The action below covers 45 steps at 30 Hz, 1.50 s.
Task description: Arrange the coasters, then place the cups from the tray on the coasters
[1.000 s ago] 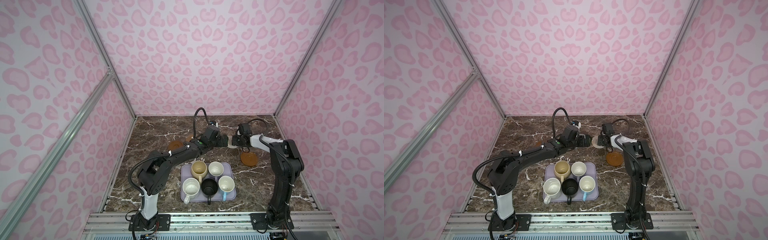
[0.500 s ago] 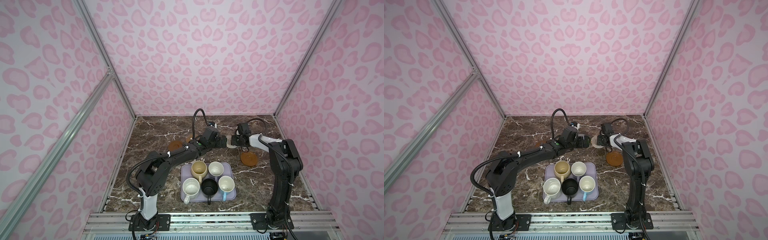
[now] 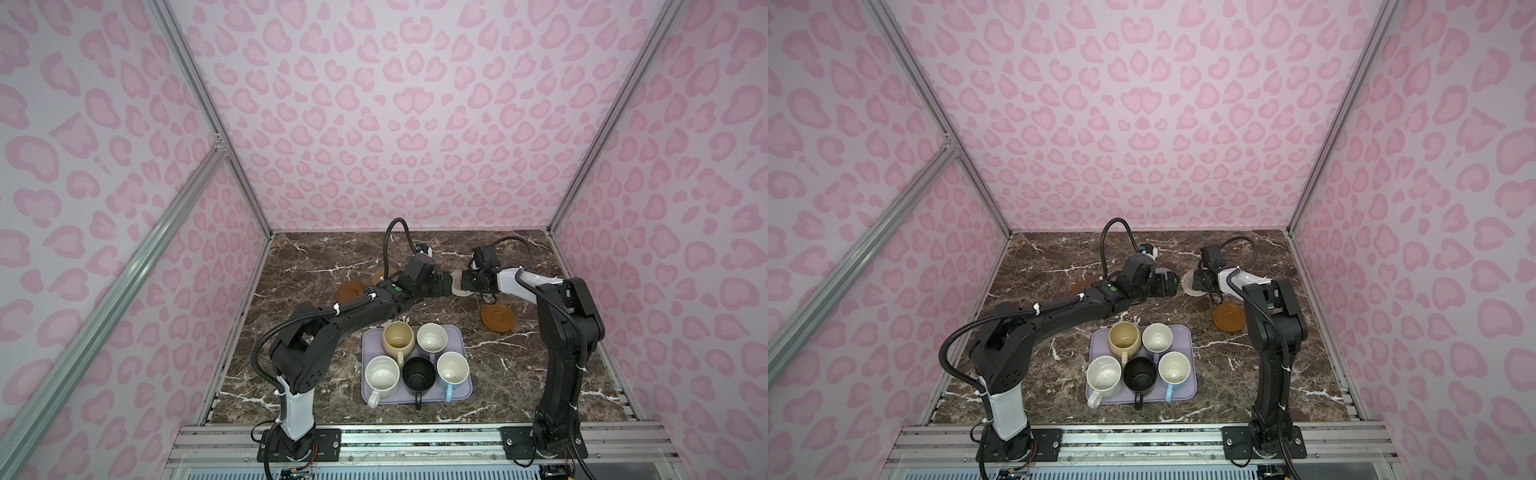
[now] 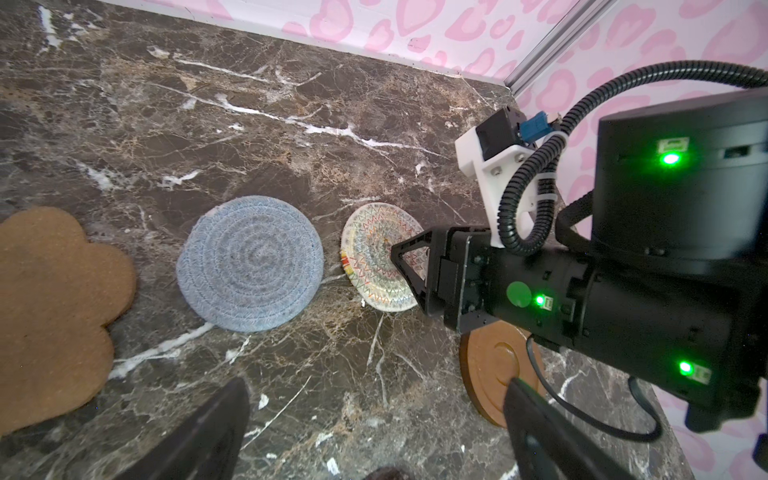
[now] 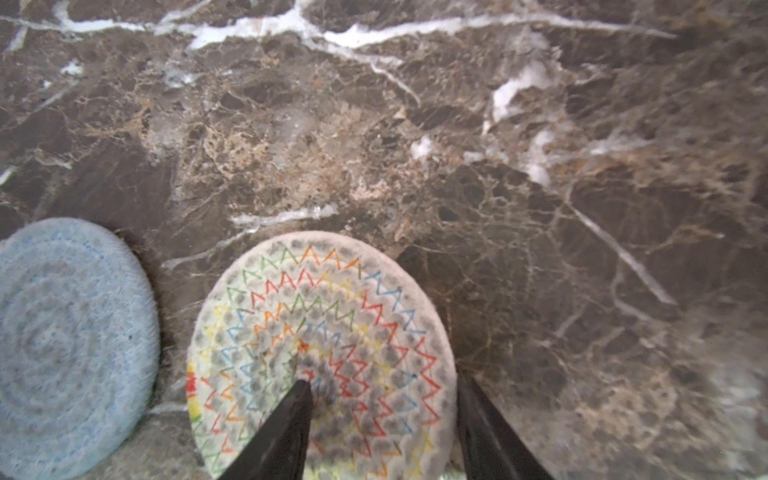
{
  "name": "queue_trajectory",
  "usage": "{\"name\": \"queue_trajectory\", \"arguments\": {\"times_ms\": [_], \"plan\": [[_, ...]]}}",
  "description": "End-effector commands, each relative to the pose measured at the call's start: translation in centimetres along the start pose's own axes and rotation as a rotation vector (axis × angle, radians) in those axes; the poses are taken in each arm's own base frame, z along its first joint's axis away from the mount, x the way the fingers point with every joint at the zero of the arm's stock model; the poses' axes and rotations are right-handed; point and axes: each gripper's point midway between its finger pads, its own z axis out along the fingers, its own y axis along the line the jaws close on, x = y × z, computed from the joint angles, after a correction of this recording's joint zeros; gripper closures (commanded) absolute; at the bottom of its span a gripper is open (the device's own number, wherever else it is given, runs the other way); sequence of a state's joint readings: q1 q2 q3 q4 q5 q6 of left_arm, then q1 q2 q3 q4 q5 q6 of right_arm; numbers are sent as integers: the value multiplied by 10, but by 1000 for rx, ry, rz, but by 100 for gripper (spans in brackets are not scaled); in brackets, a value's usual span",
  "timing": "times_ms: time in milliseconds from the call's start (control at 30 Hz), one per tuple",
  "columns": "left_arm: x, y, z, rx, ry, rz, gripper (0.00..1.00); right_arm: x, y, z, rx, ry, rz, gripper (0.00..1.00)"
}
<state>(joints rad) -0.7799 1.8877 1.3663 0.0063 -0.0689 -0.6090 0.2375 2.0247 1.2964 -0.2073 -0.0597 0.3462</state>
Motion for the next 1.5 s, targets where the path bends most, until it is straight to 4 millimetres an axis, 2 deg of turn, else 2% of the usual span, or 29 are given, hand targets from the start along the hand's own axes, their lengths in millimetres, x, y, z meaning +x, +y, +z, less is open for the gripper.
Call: {"name": "queue_trajectory", "arguments": {"times_ms": [0,100,267,300,433,500,533,667,833,967,1167,1300,1467], "plan": [[-10,-3,-6,11,-35,-11,3,13,-4,-1,20,52,1,41],[-11,-3,-8,10,-38,-11,3,3,-1,-7,17,45,-7,36],[-20,-8,-19,21,-61,-11,3,-18,5,-39,25,-19,-15,26],[-11,-1,-19,10,-44,-9,3,-19,5,-44,27,-27,-16,25],[-12,-6,-38,39,-50,6,3,-19,6,-71,28,-56,-15,20],[-12,-13,-51,72,-53,10,3,-17,4,-86,33,-66,-10,3],[-12,-17,-57,93,-51,14,3,-16,5,-93,34,-72,-10,2],[-5,-41,-80,156,-45,53,3,-6,9,-121,7,-93,-6,2],[12,-67,-97,253,-11,75,3,22,4,-142,12,-76,-12,1],[26,-81,-102,316,20,69,3,50,-11,-150,36,-48,-13,1],[48,-94,-95,345,92,68,3,85,-30,-148,85,6,-10,2],[56,-103,-90,344,116,93,3,95,-40,-138,84,27,17,5],[59,-101,-80,312,134,107,3,98,-45,-121,90,63,26,13]]}}
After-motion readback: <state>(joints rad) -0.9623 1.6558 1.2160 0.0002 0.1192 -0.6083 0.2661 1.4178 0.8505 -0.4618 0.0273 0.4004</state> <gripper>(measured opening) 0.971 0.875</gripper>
